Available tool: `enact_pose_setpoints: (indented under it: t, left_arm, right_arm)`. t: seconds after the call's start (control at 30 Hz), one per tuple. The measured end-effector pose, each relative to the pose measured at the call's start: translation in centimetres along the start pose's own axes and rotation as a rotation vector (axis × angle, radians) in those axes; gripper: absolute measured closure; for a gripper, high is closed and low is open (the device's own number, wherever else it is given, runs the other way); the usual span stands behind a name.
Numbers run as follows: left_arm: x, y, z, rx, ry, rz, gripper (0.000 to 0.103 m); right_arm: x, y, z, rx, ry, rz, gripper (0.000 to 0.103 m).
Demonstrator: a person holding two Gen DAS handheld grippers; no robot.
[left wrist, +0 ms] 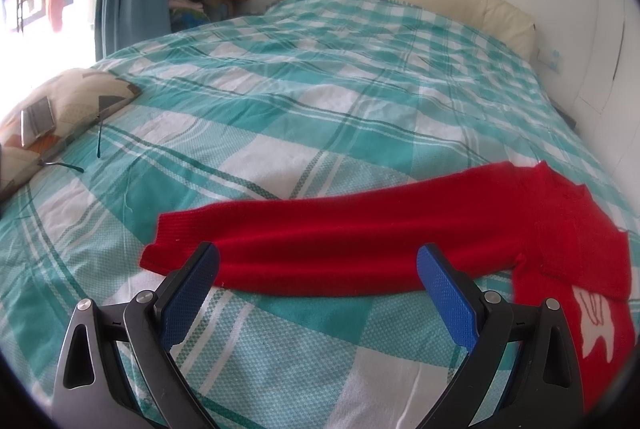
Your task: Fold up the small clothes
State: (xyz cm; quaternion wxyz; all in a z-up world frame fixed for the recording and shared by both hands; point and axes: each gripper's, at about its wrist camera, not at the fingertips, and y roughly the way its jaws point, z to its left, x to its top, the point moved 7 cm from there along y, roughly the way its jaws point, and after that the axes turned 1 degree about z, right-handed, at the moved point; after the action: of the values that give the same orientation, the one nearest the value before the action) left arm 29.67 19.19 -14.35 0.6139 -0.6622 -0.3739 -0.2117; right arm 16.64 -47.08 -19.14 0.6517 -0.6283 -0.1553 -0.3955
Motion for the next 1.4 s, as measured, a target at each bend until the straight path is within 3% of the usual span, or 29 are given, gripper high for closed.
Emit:
enact_pose_setpoints:
  t: [0.2,0.37,0.43,0.6,0.73,0.8,0.83,0.87,0.93,1.03,1.13,1.27,1.4]
  left_arm:
    - [0.4,0.3,4.2,-0.064,-0.217,0.046,0.004]
    - [1.7,0.9,13.1,-0.073,-0.528,0.056,0.004]
    - [2.0,1.5,15.5,-0.066,-0.547,0.092,0.004]
    - [1.0,4.9,15.3,-0.101,-0.422,0.325,0.008]
    - [0.0,5.7,14.6,-0.095,-0.373,0.384,0.014]
    - [-0.3,5.6,13.8,-0.09,-0.311,0.396,0.026]
    - [-0.5,5.7,13.3,-0.077,-0.271,0.406,0.042]
    - [-0.7,5.7,12.9,-0.059,-0.231,0.413,0.066]
    - [-0.7,5.0,12.3,-0.03,-0.178,0.415,0.092]
    - [1.9,2.1,11.1,-0.022,-0.134,0.345,0.098]
    - [6.7,-2.8,6.9,-0.089,-0.063,0.226,0.098]
    - [12.5,-9.1,-3.0,-0.232,0.087,0.098,0.098]
    - [15.2,-12.5,-14.6,-0.389,0.207,0.042,0.098]
  right_arm:
    - [0.0,0.0,0.0,0.0,0.0,0.0,0.012]
    - [0.0,0.0,0.0,0.001,0.0,0.0,0.012]
    - [0.0,0.0,0.1,0.002,-0.002,0.001,0.011]
    - [-0.2,0.4,0.4,-0.001,-0.013,0.009,0.009]
    - [-0.3,0.5,0.5,-0.003,-0.016,0.01,0.008]
    - [-0.3,0.5,0.5,-0.003,-0.016,0.01,0.008]
    - [-0.3,0.5,0.5,-0.003,-0.016,0.011,0.008]
    - [-0.3,0.5,0.5,-0.003,-0.016,0.01,0.008]
    - [-0.3,0.5,0.5,-0.003,-0.016,0.01,0.008]
    - [-0.3,0.5,0.5,-0.005,-0.017,0.012,0.008]
    - [-0.2,0.7,0.5,-0.012,-0.024,0.017,0.008]
    - [-0.2,1.0,0.8,-0.031,-0.043,0.029,0.006]
    - [-0.3,1.0,0.8,-0.035,-0.049,0.033,0.005]
